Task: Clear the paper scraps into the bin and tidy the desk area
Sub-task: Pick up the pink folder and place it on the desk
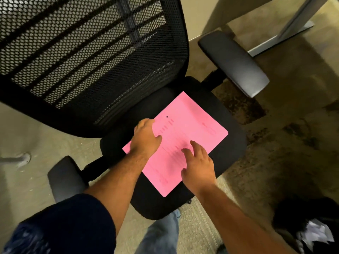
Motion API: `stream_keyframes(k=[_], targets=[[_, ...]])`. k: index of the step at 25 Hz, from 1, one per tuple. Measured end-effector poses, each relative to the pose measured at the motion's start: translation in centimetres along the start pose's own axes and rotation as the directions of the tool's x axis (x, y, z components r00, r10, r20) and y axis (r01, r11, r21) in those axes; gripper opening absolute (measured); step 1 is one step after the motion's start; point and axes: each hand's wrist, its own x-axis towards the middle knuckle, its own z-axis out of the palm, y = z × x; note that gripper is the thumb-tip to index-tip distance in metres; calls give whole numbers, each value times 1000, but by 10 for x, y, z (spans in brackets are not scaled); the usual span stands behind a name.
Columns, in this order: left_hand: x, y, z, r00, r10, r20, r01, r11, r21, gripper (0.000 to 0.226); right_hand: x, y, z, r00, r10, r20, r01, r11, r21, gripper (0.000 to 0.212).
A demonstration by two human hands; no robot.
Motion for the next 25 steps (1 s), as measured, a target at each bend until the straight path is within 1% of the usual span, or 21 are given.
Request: stream_keyframes(k=[3, 5, 7, 10, 13, 15, 17, 19, 20, 22, 24, 25], targets=[[15, -13, 1, 997, -33, 65, 30, 998, 55, 81, 6, -4, 13, 995, 92, 30, -91, 995, -33, 83], [23, -21, 3, 992, -50, 113, 36, 991, 128, 89, 5, -9, 20, 979, 200, 48, -201, 980, 11, 83], [30, -27, 6, 987, -72, 143, 48, 985, 165, 91, 3, -12, 23, 951, 297, 80, -304, 948, 91, 79], [36, -28, 12, 991, -67, 116, 46, 984, 171, 85, 4, -12, 21, 920, 376, 109, -392, 896, 211, 76], [41, -22, 17, 994, -37, 101, 22, 990, 139, 71, 9, -11, 16, 896, 440, 58, -426, 818, 386, 72], [44, -19, 18, 993, -56, 100, 46, 994, 95, 58, 16, -12, 14, 862, 506, 23, -439, 723, 533, 71], [48, -19, 18, 991, -94, 94, 92, 995, 26, 36, 24, -12, 13, 811, 585, 18, -446, 597, 667, 70], [51, -23, 20, 984, -151, 99, 163, 978, -127, 19, 32, -8, 13, 743, 669, 32, -439, 449, 778, 70], [50, -25, 20, 975, -189, 116, 211, 950, -229, 17, 34, -5, 12, 709, 704, 45, -423, 374, 825, 71], [46, -27, 19, 953, -247, 175, 297, 873, -387, 20, 36, 5, 11, 654, 753, 77, -378, 237, 895, 72], [39, -30, 16, 943, -262, 204, 329, 820, -469, 22, 36, 12, 8, 628, 763, 155, -353, 102, 930, 69], [36, -30, 12, 943, -262, 204, 330, 801, -499, 23, 34, 14, 6, 627, 752, 202, -344, 35, 938, 63]])
